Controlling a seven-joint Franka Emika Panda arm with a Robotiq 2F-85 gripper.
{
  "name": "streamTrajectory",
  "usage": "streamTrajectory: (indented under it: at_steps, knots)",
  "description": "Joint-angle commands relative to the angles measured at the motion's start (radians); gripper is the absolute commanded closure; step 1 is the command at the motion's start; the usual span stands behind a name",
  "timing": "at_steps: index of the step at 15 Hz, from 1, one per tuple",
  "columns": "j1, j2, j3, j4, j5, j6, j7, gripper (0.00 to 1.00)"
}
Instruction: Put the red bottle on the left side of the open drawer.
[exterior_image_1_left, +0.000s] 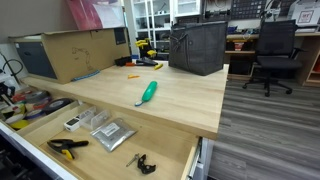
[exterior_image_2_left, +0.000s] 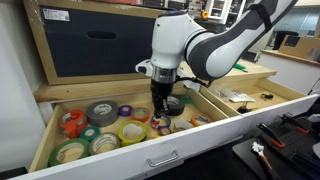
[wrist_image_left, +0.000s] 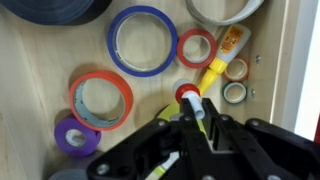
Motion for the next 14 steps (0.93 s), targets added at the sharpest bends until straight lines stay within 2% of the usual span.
streamTrajectory:
  at_steps: [1, 5, 6, 7, 9, 14]
  knots:
    - [0.019, 0.006, -0.032, -0.001, -0.025, 0.017, 0.035, 0.96]
    - [0.015, 0.037, -0.033, 0.01, -0.009, 0.024, 0.032, 0.96]
    - [0.016, 0.042, -0.034, 0.012, -0.008, 0.023, 0.032, 0.84]
    - [0.018, 0.044, -0.034, 0.014, -0.008, 0.022, 0.035, 0.59]
    - [0.018, 0.042, -0.034, 0.017, -0.005, 0.026, 0.04, 0.55]
    - [0.034, -0.007, -0.042, 0.003, -0.024, 0.028, 0.073, 0.18]
